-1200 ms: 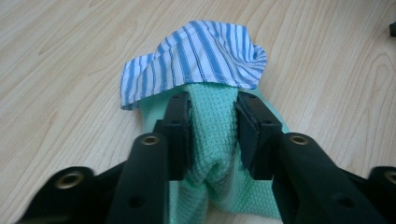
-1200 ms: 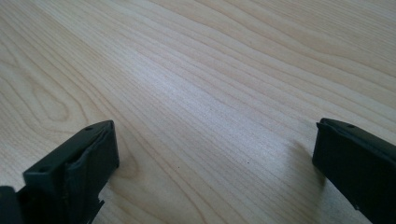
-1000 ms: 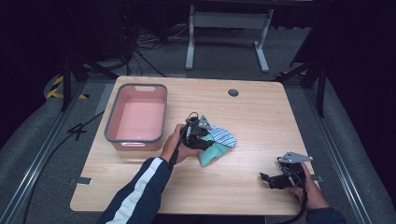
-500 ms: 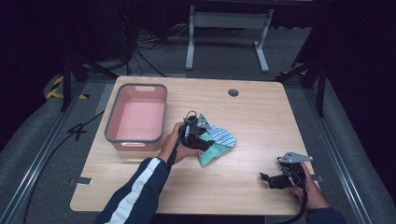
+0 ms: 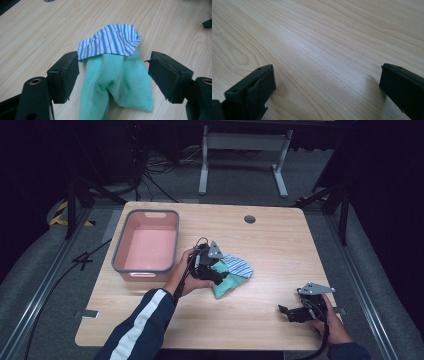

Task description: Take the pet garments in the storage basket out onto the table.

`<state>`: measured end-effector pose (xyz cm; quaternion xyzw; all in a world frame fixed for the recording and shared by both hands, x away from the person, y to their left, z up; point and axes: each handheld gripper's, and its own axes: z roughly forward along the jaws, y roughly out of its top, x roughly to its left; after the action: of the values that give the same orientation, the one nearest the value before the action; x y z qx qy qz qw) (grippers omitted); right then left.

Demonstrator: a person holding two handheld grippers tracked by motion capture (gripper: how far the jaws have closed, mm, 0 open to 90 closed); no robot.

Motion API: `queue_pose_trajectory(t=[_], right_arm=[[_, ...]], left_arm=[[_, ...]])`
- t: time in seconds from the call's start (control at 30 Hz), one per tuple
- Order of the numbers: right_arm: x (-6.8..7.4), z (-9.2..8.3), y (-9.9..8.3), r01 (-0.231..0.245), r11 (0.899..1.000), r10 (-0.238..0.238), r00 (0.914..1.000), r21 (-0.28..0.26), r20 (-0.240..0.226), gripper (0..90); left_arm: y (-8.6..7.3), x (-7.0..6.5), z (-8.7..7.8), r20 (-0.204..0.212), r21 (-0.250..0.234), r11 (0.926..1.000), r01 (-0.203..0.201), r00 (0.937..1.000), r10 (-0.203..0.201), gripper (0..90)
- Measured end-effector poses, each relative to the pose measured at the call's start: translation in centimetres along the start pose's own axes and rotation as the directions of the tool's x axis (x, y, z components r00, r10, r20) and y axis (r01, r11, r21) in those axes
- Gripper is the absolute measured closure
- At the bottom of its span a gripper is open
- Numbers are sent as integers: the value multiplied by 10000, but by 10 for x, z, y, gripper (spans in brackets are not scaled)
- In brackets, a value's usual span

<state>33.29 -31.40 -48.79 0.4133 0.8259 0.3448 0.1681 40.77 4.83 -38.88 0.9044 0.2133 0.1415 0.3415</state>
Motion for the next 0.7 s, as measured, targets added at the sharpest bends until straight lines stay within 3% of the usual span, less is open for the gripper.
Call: queue_pose_trajectory(t=[0.17, 0.33, 0.57, 0.7], right_arm=[[0, 0, 0, 8, 10000, -8, 10000, 0, 1, 6], [0, 0, 0, 9, 10000, -9, 10000, 0, 2, 6], [0, 0, 0, -2, 10000, 2, 10000, -3, 2, 6], [0, 0, 0, 7, 10000, -7, 10000, 1, 2, 6]], left_arm=[[0, -4, -10, -222, 117, 9987, -489, 9985, 491, 208], [-2, -6, -17, -227, 240, 9978, -617, 9978, 622, 219], [-13, -13, -27, -382, 593, 9914, -1164, 9922, 1188, 218], [-20, -14, -31, -382, 732, 9893, -1260, 9909, 1290, 210]])
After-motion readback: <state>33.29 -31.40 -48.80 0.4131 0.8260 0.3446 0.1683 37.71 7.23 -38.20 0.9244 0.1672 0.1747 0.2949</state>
